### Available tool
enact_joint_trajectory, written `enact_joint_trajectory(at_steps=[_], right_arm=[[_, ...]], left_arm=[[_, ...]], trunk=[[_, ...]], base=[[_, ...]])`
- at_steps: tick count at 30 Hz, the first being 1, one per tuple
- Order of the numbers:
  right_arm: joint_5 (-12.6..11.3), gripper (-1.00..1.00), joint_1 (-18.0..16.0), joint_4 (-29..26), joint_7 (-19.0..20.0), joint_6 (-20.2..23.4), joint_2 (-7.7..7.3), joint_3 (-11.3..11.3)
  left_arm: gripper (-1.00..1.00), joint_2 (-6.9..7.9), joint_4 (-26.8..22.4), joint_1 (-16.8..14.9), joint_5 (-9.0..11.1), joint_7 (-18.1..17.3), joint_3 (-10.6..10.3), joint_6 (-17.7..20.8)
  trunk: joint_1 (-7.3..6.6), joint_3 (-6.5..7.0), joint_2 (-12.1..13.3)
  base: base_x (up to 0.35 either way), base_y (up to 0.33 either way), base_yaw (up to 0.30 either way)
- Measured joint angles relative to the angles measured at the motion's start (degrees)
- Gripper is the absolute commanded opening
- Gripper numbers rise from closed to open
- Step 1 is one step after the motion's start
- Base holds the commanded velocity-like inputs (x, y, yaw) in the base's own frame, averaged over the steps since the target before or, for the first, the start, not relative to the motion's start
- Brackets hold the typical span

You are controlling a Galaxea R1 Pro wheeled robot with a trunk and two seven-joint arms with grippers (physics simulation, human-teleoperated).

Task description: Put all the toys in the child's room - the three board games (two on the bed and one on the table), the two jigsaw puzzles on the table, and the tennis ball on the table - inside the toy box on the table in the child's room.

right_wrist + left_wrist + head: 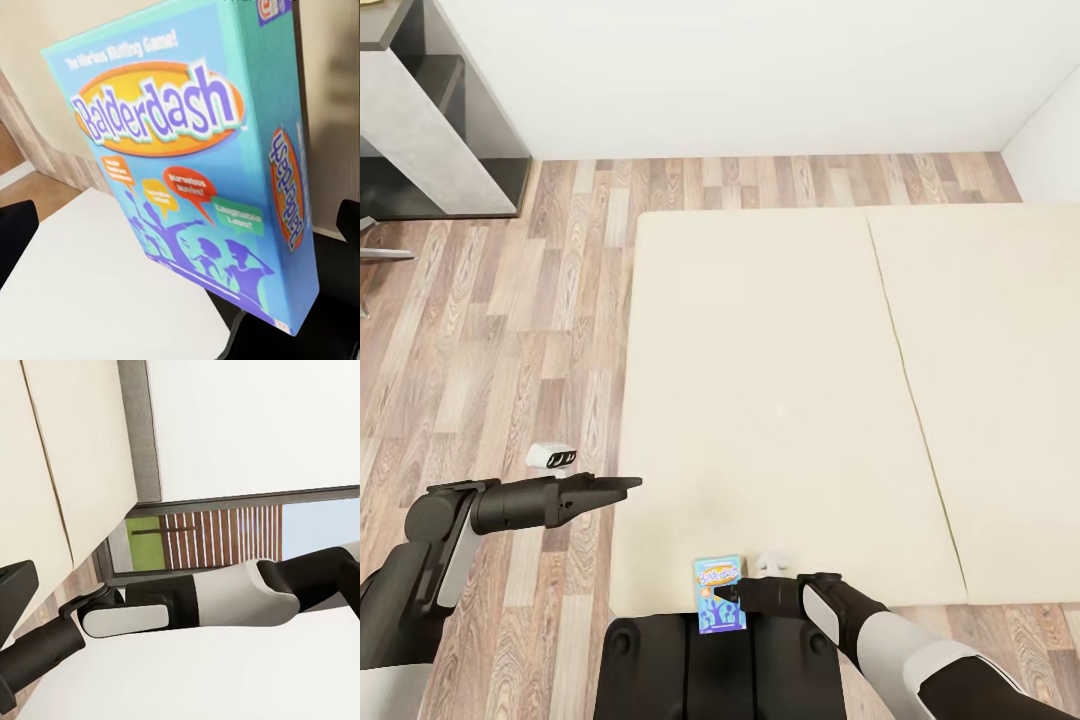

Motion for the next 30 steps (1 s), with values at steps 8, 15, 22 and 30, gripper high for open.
enact_joint_trajectory(at_steps=[8,15,22,30], right_arm=[[0.00,1.00,0.00,0.00,0.06,-0.03,0.03,0.00],[0.00,1.00,0.00,0.00,0.07,-0.08,0.03,0.00],[0.00,1.00,0.00,0.00,0.07,-0.13,0.03,0.00],[0.00,1.00,0.00,0.00,0.07,-0.22,0.03,0.00]], left_arm=[[1.00,0.00,0.00,0.00,0.00,0.00,0.00,0.00],[1.00,0.00,0.01,0.00,0.00,0.00,-0.03,0.00],[1.00,0.00,0.00,0.00,-0.01,0.00,-0.02,0.00],[1.00,0.00,0.00,0.00,0.00,0.00,-0.02,0.00]], trunk=[[0.00,0.00,0.00],[0.00,0.00,0.00],[0.00,0.00,0.00],[0.00,0.00,0.00]], base=[[0.000,0.000,0.000],[0.000,0.000,0.000],[0.000,0.025,0.000],[0.000,0.022,0.000]])
